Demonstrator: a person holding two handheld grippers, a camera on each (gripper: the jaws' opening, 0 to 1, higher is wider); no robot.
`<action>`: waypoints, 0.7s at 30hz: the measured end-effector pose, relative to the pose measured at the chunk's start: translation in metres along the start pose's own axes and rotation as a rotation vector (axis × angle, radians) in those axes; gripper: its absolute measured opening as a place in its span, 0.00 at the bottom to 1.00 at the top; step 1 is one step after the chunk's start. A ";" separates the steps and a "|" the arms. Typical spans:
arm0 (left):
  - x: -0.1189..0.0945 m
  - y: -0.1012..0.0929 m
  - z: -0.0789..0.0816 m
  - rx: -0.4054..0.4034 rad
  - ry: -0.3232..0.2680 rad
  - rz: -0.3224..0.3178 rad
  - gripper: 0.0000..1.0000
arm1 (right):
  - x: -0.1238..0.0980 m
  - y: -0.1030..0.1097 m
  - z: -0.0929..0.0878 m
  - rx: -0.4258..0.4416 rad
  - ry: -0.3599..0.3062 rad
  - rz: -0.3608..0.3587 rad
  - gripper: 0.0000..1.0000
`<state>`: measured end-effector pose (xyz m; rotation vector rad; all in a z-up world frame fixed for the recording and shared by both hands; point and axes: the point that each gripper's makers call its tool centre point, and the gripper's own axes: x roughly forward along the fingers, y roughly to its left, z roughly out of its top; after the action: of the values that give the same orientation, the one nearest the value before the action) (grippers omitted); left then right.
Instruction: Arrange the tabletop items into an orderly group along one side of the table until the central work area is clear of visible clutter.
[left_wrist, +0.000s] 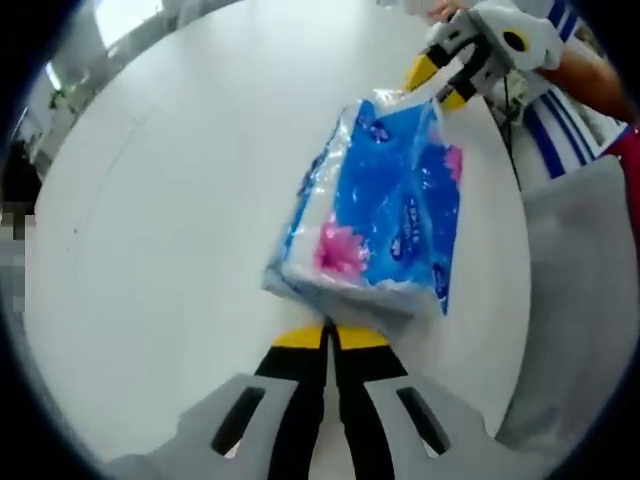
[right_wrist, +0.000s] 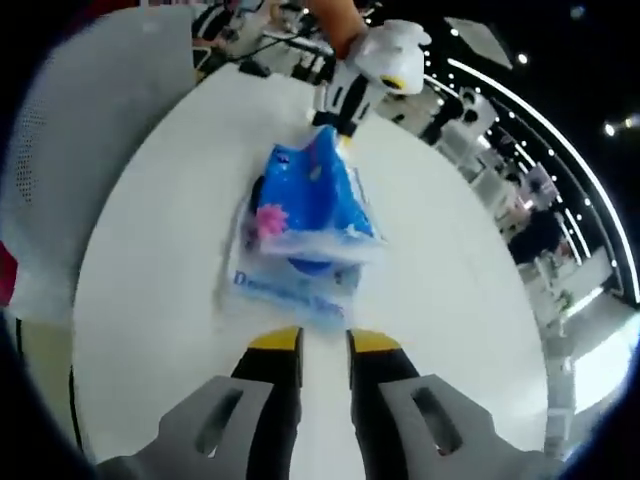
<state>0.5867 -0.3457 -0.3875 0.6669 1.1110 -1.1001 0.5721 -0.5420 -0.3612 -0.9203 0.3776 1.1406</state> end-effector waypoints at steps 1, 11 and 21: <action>0.000 0.000 -0.001 -0.005 -0.002 0.005 0.00 | -0.001 -0.001 -0.001 0.030 0.006 -0.007 0.18; -0.001 -0.007 -0.006 -0.052 -0.029 0.034 0.00 | -0.005 -0.007 0.008 0.293 0.002 -0.052 0.26; -0.002 -0.014 -0.010 -0.098 -0.059 0.081 0.00 | -0.002 -0.007 0.006 0.549 0.022 -0.104 0.26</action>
<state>0.5701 -0.3411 -0.3881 0.5935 1.0712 -0.9845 0.5765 -0.5394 -0.3526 -0.4633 0.6167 0.8661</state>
